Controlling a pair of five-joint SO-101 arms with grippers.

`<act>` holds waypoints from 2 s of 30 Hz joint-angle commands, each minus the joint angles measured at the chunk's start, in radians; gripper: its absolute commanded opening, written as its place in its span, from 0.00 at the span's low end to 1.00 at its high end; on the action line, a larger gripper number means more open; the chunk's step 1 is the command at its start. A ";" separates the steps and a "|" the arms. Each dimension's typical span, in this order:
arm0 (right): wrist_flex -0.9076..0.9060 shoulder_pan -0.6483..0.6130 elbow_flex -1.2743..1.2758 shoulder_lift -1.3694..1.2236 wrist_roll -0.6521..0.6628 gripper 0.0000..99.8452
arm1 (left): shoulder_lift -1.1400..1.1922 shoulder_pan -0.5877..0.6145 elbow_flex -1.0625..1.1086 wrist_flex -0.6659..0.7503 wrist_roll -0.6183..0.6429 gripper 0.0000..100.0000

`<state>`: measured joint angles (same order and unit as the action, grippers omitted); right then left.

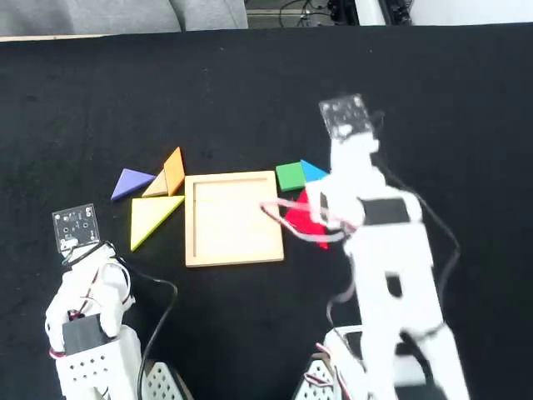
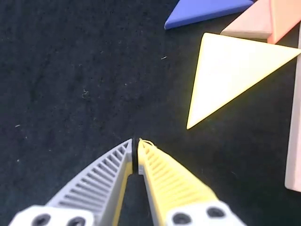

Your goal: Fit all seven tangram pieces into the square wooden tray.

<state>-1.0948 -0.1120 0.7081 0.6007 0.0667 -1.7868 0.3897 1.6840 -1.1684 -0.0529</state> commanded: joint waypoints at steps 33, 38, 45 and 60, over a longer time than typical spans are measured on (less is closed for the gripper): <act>0.146 -0.164 -0.102 -0.489 -0.074 0.32 | -0.006 0.008 0.018 0.006 -0.005 0.03; 0.150 -0.153 -0.107 -0.582 -0.126 0.37 | -0.006 0.008 0.018 0.006 -0.005 0.03; 0.144 -0.153 -0.139 -0.644 -0.126 0.37 | -0.006 0.008 0.018 0.006 -0.005 0.03; 0.199 -0.155 -0.147 -0.650 -0.133 0.37 | -0.006 0.008 0.018 0.006 -0.005 0.03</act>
<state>-0.9152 -0.2716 0.6114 -0.0529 -0.0545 -1.7868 0.3897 1.6840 -1.1684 -0.0545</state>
